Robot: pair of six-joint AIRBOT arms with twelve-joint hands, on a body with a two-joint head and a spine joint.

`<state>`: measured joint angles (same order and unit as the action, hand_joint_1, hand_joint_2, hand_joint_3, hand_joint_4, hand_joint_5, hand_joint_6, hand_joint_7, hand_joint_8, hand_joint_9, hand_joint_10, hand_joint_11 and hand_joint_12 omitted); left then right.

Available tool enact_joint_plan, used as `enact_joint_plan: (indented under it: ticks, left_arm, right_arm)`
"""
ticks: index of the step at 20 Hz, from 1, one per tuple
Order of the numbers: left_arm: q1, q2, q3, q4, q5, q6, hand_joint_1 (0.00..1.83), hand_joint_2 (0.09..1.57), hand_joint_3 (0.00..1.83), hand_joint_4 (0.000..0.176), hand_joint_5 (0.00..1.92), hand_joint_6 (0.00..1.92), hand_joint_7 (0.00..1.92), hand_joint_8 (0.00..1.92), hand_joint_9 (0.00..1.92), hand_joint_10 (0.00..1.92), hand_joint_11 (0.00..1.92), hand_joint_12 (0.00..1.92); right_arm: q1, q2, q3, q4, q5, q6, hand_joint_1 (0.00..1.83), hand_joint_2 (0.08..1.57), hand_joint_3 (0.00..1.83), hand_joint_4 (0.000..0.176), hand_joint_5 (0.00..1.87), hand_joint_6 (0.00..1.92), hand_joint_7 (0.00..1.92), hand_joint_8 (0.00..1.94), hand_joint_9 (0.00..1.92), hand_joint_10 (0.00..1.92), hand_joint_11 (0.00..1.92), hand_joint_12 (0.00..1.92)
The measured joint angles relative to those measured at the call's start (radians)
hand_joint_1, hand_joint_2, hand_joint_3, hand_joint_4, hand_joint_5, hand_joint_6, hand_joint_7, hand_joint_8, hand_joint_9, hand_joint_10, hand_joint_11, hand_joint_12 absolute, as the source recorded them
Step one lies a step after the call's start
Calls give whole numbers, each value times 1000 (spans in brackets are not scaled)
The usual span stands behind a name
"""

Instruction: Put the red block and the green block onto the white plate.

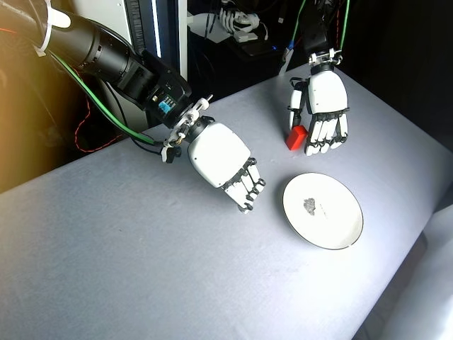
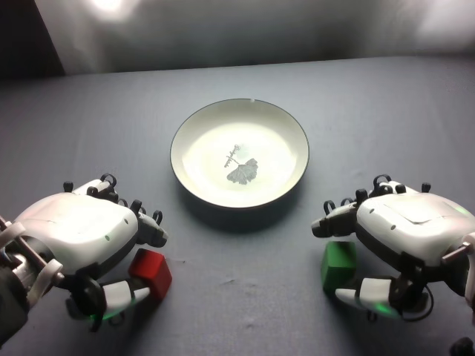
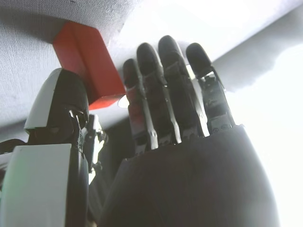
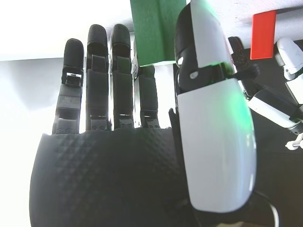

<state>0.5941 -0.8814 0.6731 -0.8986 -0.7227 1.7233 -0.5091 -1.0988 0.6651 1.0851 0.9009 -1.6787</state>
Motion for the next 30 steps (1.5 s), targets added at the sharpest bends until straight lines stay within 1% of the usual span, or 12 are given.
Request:
enact_joint_plan:
  ticks: [2,3,4,5,6,7,8,12,22,28,29,30]
  left_arm:
    - [0,0,0,0,0,0,1056,1184,0,0,815,20,906,26,811,70,168,1077]
    - [0,0,0,0,-1,0,1104,1178,33,0,815,980,961,19,856,74,193,1124]
    - [0,0,0,0,-1,0,1103,1205,17,0,783,1220,1000,25,891,84,201,1139]
    - [0,0,0,0,-2,0,1201,1184,0,0,789,1163,936,1144,989,132,257,1183]
    - [0,0,0,0,-2,0,1201,1184,0,0,789,1163,936,1144,989,132,257,1183]
    - [0,0,0,0,-2,0,1324,1179,0,0,813,1109,949,1164,746,1145,239,1270]
    - [0,0,0,0,-2,0,1346,1185,1,0,803,1110,930,1202,687,1380,217,1314]
    - [-1,0,0,0,-3,0,1363,1152,0,0,882,983,957,1118,765,1360,310,1277]
    - [-13,1,0,-2,-2,0,1358,1164,1,0,880,1005,917,1192,729,1383,326,1253]
    - [-73,18,-1,-24,-1,32,1355,1173,0,0,870,1016,899,1218,714,1412,316,1269]
    - [-90,19,0,-26,-1,35,1233,1175,0,0,875,1024,872,1290,706,1040,291,1273]
    - [-116,20,6,-32,10,47,1329,1164,5,0,884,998,908,1209,729,1293,305,1279]
  right_arm:
    - [0,0,0,1,0,0,1138,1077,1,0,697,7,726,6,667,20,159,943]
    - [0,0,0,0,0,0,1159,1107,1,0,753,11,776,8,700,18,174,961]
    - [0,-1,0,0,0,0,1180,1119,3,0,796,22,808,14,725,23,198,975]
    - [0,-1,0,0,0,0,1194,1124,30,0,911,1072,946,785,890,28,378,951]
    - [0,-1,0,0,0,0,1194,1124,30,0,911,1072,946,785,890,28,378,951]
    - [0,-1,0,0,0,0,1195,1147,11,21,902,1117,919,1024,949,38,413,981]
    - [0,-1,0,0,0,0,1204,1141,0,28,931,1065,940,1047,1003,51,460,991]
    - [0,-1,0,0,0,0,1214,1128,0,17,930,1035,997,1004,1091,77,531,1020]
    - [44,3,0,-2,3,-5,1222,1113,1,16,945,1021,1038,922,1115,53,560,989]
    - [97,39,-4,5,-11,-27,1220,1115,2,16,943,1021,1033,931,1122,39,561,983]
    - [111,44,-8,3,-12,-29,1219,1120,1,8,924,1041,1031,946,1121,35,557,987]
    - [129,50,-17,5,-18,-53,1223,1113,0,9,941,1018,1048,915,1132,35,573,982]
